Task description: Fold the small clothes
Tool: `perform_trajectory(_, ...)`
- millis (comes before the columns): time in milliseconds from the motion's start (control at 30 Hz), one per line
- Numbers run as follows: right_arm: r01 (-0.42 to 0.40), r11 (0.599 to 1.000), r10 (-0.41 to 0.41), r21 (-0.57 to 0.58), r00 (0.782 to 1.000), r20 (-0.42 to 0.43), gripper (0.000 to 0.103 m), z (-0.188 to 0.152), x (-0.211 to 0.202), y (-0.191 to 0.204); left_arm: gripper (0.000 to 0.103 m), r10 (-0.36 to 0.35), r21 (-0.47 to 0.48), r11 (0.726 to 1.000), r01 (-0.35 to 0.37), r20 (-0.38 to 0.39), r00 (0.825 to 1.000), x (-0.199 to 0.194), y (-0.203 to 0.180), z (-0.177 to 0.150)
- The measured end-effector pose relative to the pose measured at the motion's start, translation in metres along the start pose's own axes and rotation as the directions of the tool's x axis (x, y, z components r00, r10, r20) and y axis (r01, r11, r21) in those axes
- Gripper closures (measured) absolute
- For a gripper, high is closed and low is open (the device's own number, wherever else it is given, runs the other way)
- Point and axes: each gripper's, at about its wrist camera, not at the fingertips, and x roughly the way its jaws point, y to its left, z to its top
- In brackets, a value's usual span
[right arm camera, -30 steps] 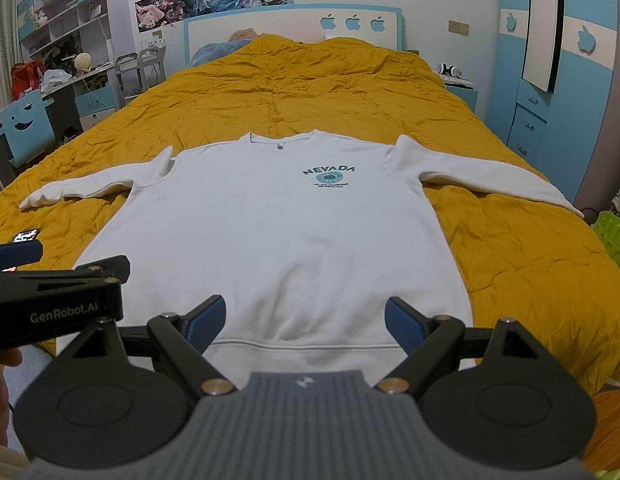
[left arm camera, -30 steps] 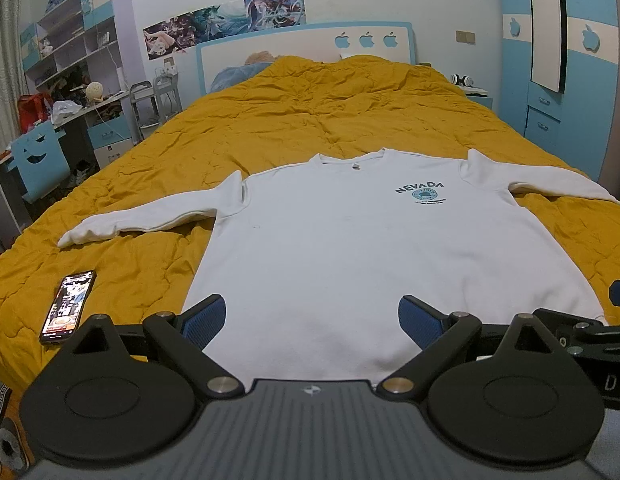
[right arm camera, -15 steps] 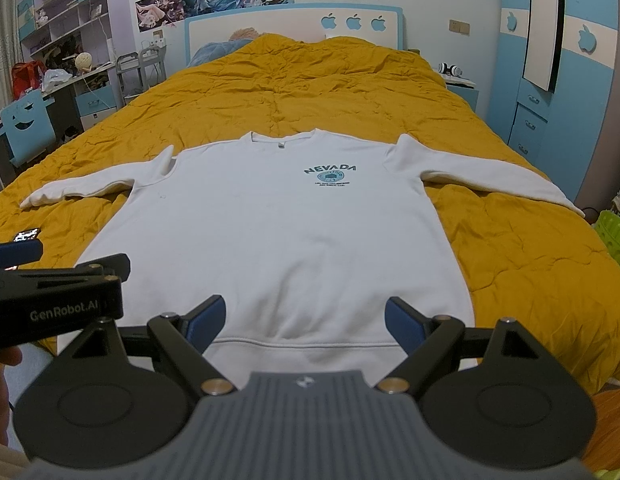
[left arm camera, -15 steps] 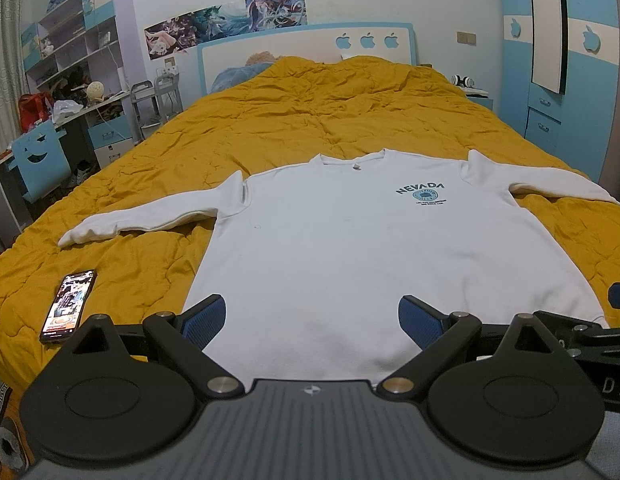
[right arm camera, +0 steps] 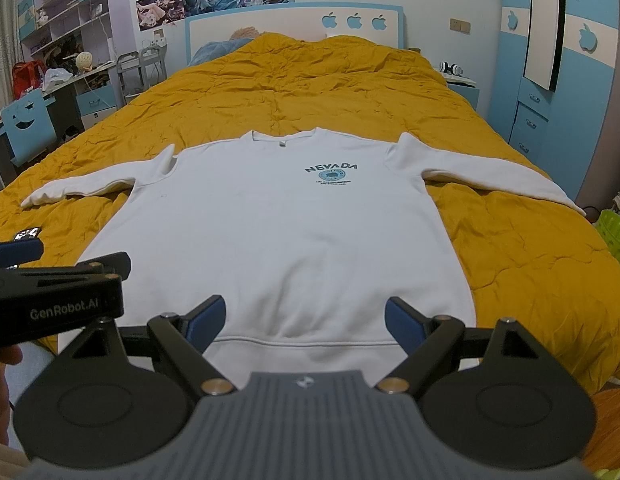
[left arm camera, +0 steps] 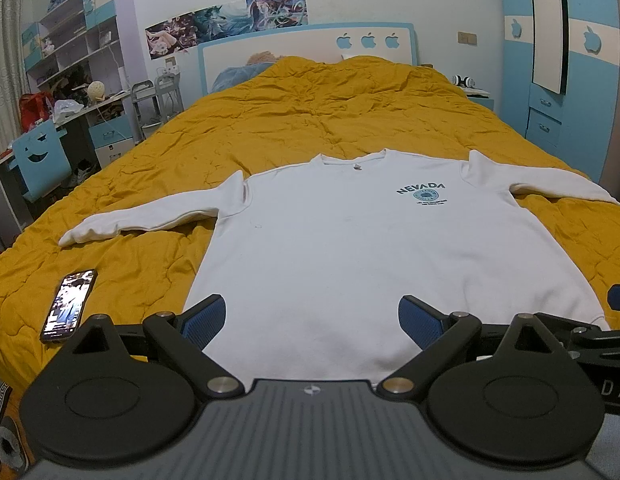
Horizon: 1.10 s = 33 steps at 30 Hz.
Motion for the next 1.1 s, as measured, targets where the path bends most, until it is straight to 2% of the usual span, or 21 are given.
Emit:
perform_trajectory(533,-0.001,1.0,0.001,0.0,1.0,-0.001,0.02,-0.001,0.002,0.002,0.0,-0.002,-0.001,1.0,0.002,0.0,1.0,0.0,0.0,0.0)
perform_trajectory(733,0.0,1.0,0.0,0.01,1.0,0.0,0.02,0.0,0.006,-0.001,0.0,-0.047,-0.01,0.999,0.047,0.027,0.999,0.009,0.009,0.009)
perform_trajectory(833,0.012,1.0,-0.013,0.024,1.0,0.026,0.02,0.005,0.012,-0.007,0.0,-0.093,-0.028,0.995,0.094,0.046,0.995,0.02,0.019,0.019)
perform_trajectory(933,0.026,0.999,-0.028,0.03,0.995,0.096,0.02,0.019,0.023,-0.02,0.0,-0.132,-0.083,0.987,0.138,0.067,0.989,0.035,0.035,0.029)
perform_trajectory(1033,-0.006,0.999,-0.003,0.042,0.981,0.193,0.02,0.035,0.033,-0.037,0.0,-0.107,-0.113,0.987,0.115,0.079,0.991,0.056,0.051,0.041)
perform_trajectory(1100,0.005,0.999,-0.015,0.046,0.976,0.219,0.02,0.048,0.045,-0.045,0.0,-0.078,-0.12,0.989,0.089,0.089,0.993,0.071,0.062,0.049)
